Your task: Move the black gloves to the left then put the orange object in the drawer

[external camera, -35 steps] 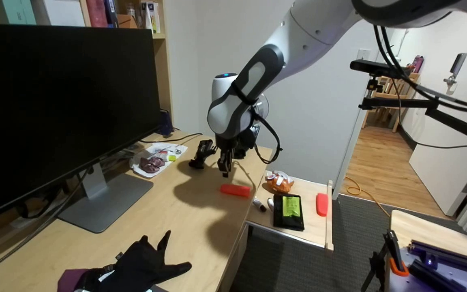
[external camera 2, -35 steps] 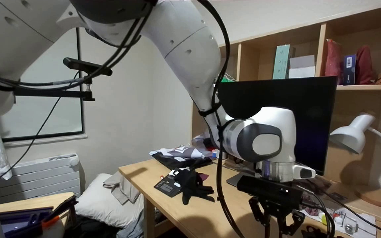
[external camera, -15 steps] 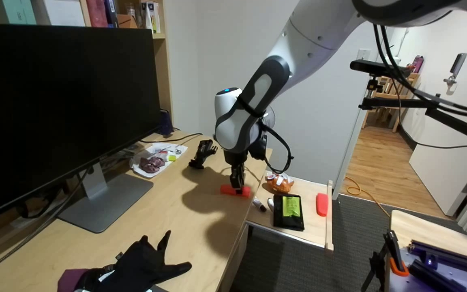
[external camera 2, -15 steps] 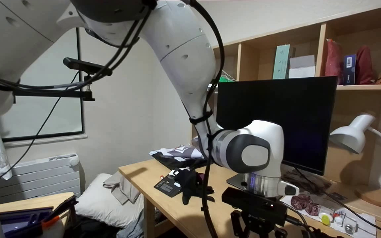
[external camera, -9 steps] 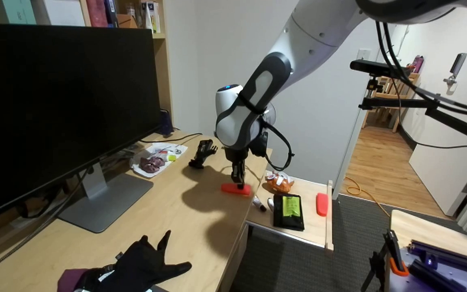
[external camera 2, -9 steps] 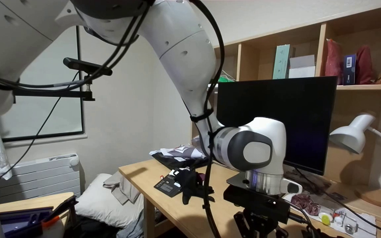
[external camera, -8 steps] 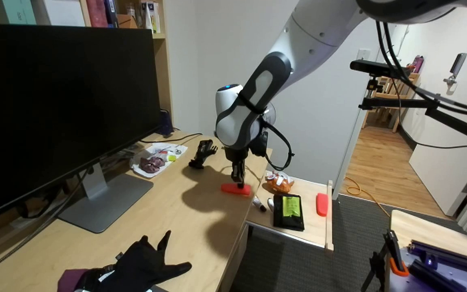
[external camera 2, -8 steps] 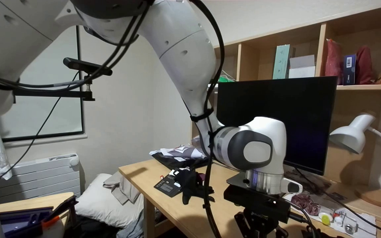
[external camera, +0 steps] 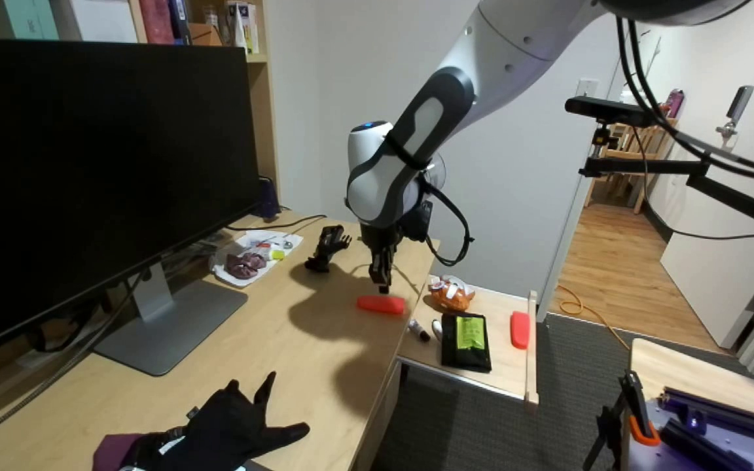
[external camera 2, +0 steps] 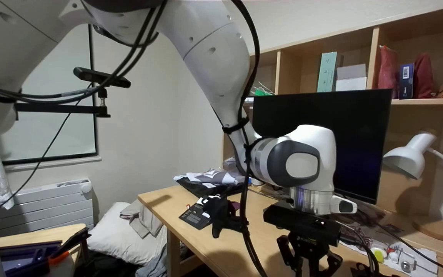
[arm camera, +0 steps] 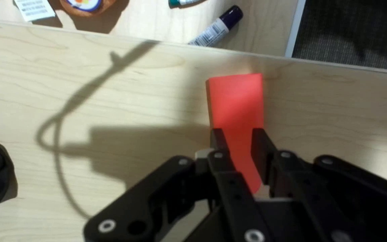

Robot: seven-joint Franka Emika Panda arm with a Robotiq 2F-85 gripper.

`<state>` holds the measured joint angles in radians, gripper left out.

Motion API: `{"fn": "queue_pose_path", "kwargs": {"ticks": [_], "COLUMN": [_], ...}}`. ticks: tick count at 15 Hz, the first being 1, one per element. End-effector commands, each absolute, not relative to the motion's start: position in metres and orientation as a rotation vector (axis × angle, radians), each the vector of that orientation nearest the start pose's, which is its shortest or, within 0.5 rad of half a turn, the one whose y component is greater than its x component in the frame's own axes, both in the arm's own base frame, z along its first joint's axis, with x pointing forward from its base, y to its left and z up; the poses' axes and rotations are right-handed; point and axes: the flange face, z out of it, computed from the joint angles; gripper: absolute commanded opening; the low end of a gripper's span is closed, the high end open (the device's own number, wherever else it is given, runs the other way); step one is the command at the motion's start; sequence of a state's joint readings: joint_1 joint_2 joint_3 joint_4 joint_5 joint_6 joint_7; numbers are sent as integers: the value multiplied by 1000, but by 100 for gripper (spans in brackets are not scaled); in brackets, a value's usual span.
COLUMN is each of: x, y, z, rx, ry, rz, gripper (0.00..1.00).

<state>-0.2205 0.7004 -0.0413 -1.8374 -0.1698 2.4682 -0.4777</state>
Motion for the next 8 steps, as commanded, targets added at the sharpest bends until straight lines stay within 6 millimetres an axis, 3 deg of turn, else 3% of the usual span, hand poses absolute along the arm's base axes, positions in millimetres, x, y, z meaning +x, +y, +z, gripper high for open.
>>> {"fn": "queue_pose_path", "kwargs": {"ticks": [1,5,8], "x": [608,610,610], "y": [-163,-159,-155], "z": [141,129,120], "rx": [-3175,-3144,-3124], "ry": [-510,-487,-494], "rz": [186,172,169], "gripper": [58,84,99]}}
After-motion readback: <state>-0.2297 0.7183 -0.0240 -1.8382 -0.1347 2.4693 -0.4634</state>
